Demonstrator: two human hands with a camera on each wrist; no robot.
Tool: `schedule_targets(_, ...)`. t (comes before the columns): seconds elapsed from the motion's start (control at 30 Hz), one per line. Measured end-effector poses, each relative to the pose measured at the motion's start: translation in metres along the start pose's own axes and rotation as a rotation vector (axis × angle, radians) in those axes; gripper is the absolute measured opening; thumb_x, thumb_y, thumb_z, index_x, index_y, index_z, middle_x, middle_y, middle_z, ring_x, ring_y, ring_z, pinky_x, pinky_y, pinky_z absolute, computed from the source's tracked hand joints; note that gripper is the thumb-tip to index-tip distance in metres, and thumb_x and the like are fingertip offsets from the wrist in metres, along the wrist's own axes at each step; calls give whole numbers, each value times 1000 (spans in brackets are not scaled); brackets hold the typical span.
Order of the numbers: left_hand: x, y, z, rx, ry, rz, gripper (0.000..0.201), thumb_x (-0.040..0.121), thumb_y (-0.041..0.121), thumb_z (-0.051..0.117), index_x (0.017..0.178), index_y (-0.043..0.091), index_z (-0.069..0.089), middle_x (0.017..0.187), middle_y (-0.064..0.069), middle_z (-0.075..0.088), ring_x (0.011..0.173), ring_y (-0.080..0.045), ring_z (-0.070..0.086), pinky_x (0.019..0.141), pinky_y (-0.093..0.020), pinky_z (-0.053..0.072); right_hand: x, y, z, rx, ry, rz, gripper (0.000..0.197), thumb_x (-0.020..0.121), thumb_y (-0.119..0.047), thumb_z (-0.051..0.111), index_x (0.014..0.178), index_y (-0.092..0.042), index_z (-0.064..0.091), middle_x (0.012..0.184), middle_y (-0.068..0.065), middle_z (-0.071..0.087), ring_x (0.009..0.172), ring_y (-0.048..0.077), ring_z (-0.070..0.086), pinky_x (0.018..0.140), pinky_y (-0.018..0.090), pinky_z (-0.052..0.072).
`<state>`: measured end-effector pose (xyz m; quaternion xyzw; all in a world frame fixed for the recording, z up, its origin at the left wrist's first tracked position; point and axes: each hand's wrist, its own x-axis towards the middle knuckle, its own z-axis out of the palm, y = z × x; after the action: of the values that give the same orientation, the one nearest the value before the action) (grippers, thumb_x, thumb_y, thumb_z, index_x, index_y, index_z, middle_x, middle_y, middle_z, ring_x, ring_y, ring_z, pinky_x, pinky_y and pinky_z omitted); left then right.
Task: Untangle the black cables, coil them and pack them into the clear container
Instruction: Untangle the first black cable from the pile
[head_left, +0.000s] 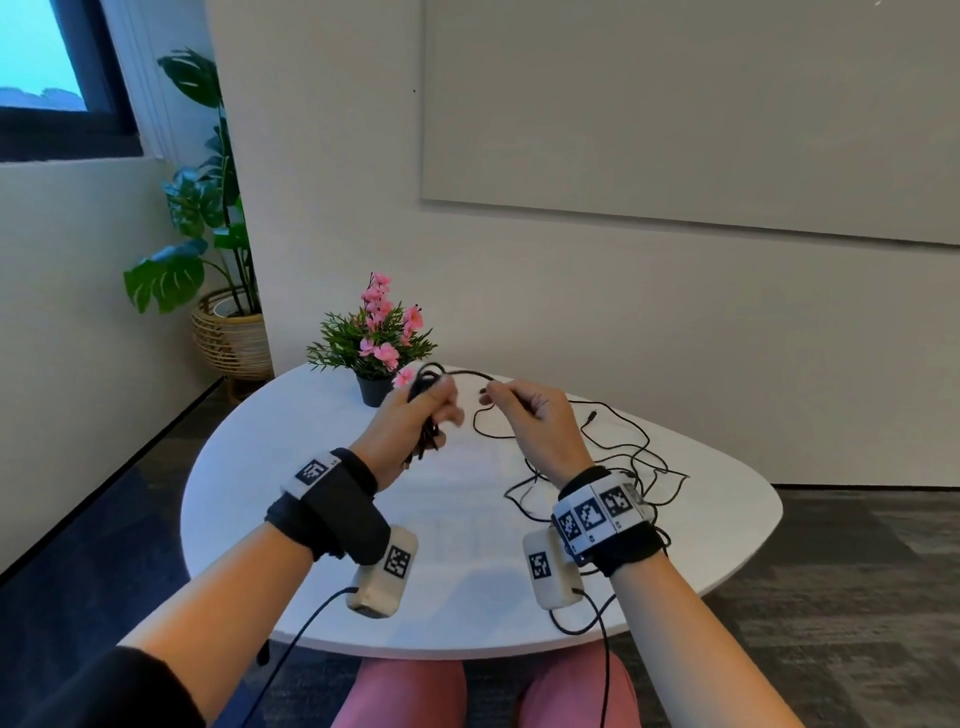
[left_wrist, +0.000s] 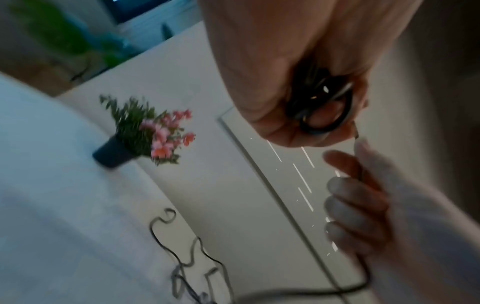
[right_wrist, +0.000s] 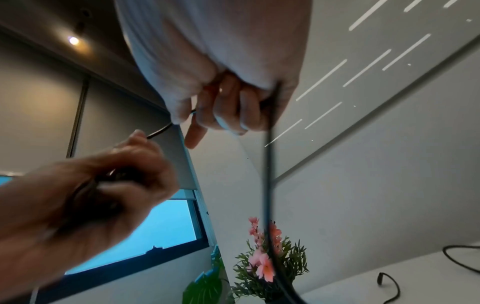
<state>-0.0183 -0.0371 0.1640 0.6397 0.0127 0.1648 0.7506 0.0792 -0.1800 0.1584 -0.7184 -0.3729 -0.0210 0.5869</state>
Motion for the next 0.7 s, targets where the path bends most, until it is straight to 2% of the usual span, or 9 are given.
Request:
schedule_targets(0.03,2,0,0,-97,27,22,31,96,32,42,72,18,57,75,2,58,89,-12,60,78,-30,47,-2,-1,2,-12,-3,-15,22,91,-36,56,79,-24,70,82,22,67,81,37,59,69,37,46)
schedule_targets(0.1,4,3,1,-220,38,16,44,99,33,34,68,26,64,114,2,65,118,-10,54,98,-41,41,-6,-1,6,-16,-8,-32,20,94,-28,53,85,-19,67,84,16,67,80,29,59,71,36,47)
schedule_targets(0.2,10,7,1,-353,57,7,43,102,36,26,84,19,62,133,0,58,125,-13,52,104,-46,36,-6,1,13,15,4,-1,18,93,-24,55,86,-12,64,73,3,61,66,11,51,65,28,43)
schedule_targets(0.3,18,10,2,-417,139,18,35,102,33,28,110,6,49,119,-9,64,105,-18,66,100,-47,43,-8,6,22,36,-11,64,21,94,-26,54,81,-14,65,55,-18,55,53,-1,45,57,25,37)
schedule_targets(0.37,21,10,6,-506,191,29,28,102,30,32,96,8,49,83,-5,61,72,-14,68,89,-46,52,-15,5,30,5,-120,80,27,96,-27,49,83,-12,67,53,-18,55,50,-3,47,56,21,36)
schedule_targets(0.43,22,12,9,-502,244,41,23,101,28,36,83,17,44,63,4,44,48,-6,47,62,-32,56,-27,1,40,-53,-266,64,29,98,-28,42,88,-15,65,57,-11,52,52,-1,47,59,23,39)
schedule_targets(0.5,24,13,9,-337,329,86,21,100,30,41,83,19,41,63,5,39,43,-5,34,38,-19,36,-40,-3,48,-76,-364,87,25,99,-29,38,98,-16,60,63,-5,51,58,6,48,64,31,45)
schedule_targets(0.6,30,14,-11,65,418,199,23,98,33,45,81,18,44,62,4,43,41,-6,32,37,-20,25,-48,-8,41,-90,-320,169,25,98,-29,40,105,-10,55,64,-4,47,56,8,47,55,30,50)
schedule_targets(0.7,33,6,-33,599,340,244,33,96,42,44,74,20,55,63,5,54,51,-12,43,54,-30,37,-44,-11,23,-236,-228,16,23,96,-20,46,92,-9,66,54,-13,43,48,-1,45,50,14,30)
